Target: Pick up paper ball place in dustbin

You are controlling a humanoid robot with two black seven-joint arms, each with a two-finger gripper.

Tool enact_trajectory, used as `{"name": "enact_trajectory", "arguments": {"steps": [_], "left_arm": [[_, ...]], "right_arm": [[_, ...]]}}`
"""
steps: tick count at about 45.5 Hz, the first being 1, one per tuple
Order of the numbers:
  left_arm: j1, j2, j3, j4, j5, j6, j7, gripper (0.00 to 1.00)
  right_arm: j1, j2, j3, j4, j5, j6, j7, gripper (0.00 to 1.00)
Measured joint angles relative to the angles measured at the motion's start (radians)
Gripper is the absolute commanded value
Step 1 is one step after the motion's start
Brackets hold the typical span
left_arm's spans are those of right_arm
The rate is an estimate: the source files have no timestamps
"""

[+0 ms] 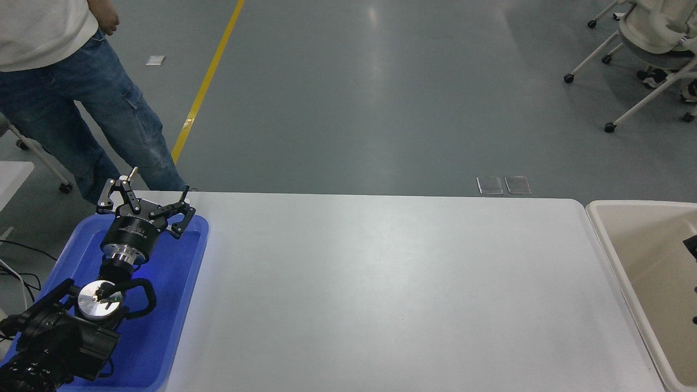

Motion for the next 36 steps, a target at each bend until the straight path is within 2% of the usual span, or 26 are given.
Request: {"name": "enact_trajectory", "arguments": {"steps": [14, 28, 33, 36], "left_arm": [[0.000, 0.000, 0.000, 0.000, 0.000, 0.000, -0.001, 1.00], [0.000, 0.000, 0.000, 0.000, 0.000, 0.000, -0.001, 1.00], [0.000, 0.000, 0.000, 0.000, 0.000, 0.000, -0.001, 1.00], [0.000, 0.000, 0.000, 0.000, 0.000, 0.000, -0.001, 1.00]], "right_arm": [[0.090, 0.007, 0.127, 0.058, 0.000, 0.006, 0.004, 1.00], [0.142, 0.039, 0.512, 0.234, -0.002, 0.007, 0.029, 1.00], [0.145, 0.044, 0.665, 0.325, -0.009, 0.008, 0.067, 1.00], [0.142, 0.047, 0.742, 0.377, -0.011, 0.009, 0.118, 1.00]]}}
